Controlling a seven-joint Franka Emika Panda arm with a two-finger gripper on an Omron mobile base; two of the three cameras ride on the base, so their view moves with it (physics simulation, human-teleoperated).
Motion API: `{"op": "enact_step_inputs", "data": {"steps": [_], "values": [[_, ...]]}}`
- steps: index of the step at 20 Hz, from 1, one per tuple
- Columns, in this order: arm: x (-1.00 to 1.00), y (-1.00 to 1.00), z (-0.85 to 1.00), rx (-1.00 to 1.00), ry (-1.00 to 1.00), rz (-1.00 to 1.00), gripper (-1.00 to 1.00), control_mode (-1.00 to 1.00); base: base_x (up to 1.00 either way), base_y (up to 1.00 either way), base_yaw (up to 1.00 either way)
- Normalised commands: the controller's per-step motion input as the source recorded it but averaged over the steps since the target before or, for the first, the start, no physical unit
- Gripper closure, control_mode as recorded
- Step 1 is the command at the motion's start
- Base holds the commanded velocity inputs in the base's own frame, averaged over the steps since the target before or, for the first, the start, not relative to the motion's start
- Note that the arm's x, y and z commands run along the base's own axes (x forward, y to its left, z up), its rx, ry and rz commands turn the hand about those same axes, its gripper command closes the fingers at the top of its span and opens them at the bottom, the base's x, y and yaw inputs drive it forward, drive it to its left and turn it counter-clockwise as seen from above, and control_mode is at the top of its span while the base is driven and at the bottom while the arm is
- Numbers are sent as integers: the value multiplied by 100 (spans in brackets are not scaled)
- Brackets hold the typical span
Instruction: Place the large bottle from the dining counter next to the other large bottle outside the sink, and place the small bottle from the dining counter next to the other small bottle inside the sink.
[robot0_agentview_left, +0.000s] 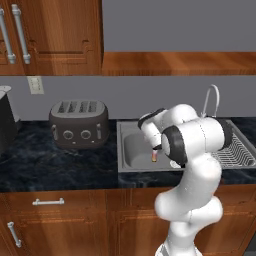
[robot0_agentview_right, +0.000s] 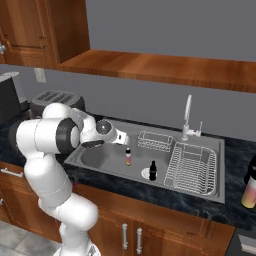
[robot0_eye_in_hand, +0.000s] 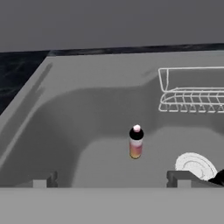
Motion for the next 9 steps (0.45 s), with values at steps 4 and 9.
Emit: {"op": "enact_step_inputs", "data": {"steps": [4,9], "values": [[-65,0,46,1,0,6,-100,-100,0,0,0],[-47,0,40,0,0,7,-100,-100,0,0,0]]}}
